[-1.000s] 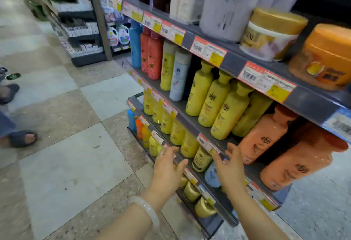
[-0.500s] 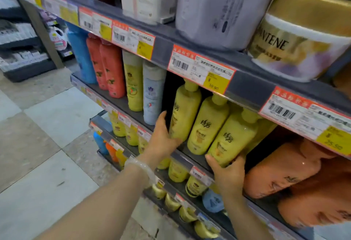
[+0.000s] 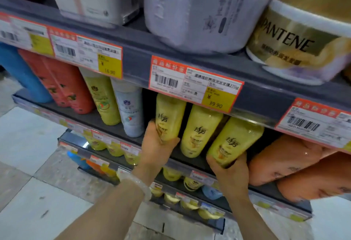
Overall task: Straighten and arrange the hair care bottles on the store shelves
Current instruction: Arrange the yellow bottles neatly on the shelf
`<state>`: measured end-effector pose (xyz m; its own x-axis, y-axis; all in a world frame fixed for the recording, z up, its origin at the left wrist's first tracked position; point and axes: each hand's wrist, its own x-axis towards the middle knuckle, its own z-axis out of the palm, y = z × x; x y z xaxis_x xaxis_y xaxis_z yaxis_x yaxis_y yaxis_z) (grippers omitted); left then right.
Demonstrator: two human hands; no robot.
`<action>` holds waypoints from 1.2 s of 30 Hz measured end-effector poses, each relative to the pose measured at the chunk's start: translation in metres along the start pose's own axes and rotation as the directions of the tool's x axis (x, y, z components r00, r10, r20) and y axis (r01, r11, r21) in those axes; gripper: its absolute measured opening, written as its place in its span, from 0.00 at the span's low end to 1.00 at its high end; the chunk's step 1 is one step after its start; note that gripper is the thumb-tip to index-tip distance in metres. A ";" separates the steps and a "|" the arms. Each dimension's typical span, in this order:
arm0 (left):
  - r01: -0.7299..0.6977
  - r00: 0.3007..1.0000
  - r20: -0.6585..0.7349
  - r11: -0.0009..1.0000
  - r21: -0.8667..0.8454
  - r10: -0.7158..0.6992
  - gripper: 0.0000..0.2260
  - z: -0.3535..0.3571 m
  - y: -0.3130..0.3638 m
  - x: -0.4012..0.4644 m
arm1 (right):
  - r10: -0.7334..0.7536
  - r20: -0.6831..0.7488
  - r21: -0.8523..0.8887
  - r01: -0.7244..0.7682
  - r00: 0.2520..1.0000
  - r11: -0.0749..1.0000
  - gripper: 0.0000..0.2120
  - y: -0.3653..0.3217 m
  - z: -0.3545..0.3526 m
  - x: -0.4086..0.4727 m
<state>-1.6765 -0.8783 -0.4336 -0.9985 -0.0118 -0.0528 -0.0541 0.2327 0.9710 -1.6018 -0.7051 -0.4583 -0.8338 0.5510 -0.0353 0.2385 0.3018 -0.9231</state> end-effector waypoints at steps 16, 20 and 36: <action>-0.046 0.999 0.013 0.998 0.033 0.045 0.21 -0.003 -0.012 0.006 | -0.004 -0.200 -0.167 -0.030 0.980 0.985 0.30 -0.022 0.010 -0.060; -0.070 0.997 0.018 0.997 0.045 0.069 0.22 -0.006 -0.013 0.006 | -0.035 -0.088 -0.137 0.022 0.995 0.990 0.28 -0.035 0.051 -0.069; -0.029 0.967 -0.243 0.984 0.175 0.071 0.21 -0.117 -0.052 -0.011 | -0.178 0.095 -0.180 0.193 0.979 0.965 0.23 -0.072 0.143 -0.098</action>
<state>-1.6631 -1.0037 -0.4559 -0.9701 -0.2310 0.0749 -0.0244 0.3994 0.9164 -1.6085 -0.8916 -0.4430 -0.9065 0.4119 0.0931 0.1591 0.5372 -0.8283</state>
